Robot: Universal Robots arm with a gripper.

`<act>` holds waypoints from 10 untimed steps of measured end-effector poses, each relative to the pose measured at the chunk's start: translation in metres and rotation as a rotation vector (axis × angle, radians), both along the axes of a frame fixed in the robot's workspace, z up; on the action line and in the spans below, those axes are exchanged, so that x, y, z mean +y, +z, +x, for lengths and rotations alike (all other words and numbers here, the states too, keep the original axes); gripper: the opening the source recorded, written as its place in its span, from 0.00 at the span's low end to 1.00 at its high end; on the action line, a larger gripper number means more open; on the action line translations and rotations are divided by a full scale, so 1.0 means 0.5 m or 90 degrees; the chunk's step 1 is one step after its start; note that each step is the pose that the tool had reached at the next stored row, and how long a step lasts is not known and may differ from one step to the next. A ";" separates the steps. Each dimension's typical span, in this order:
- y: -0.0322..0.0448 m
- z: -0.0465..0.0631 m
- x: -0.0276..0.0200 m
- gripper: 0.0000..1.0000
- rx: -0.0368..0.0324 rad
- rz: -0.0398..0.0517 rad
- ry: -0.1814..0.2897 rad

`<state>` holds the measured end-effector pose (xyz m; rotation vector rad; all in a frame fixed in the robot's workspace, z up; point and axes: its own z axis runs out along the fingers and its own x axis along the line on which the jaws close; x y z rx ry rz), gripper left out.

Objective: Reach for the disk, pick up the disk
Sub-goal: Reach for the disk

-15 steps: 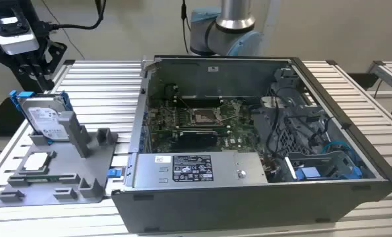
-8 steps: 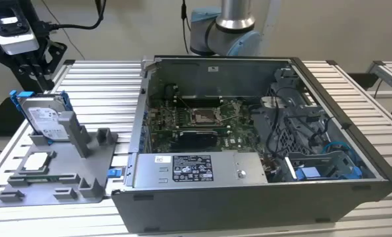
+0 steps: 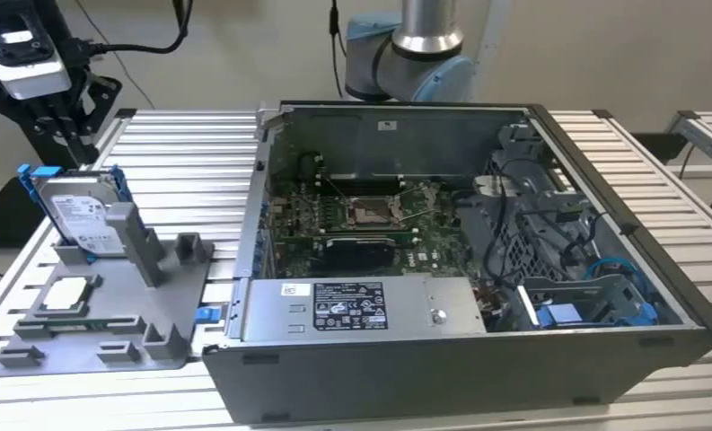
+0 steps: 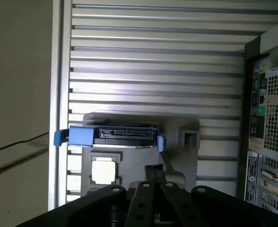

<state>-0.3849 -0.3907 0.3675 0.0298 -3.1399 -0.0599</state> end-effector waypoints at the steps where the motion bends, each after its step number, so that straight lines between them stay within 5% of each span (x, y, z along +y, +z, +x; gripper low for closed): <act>1: 0.000 0.000 0.0074 0.00 0.0000 0.0000 0.000; 6: -0.001 -0.012 0.0491 0.00 -0.0001 -0.0001 0.000; 10: -0.003 -0.047 0.0555 0.00 -0.0001 -0.0005 0.000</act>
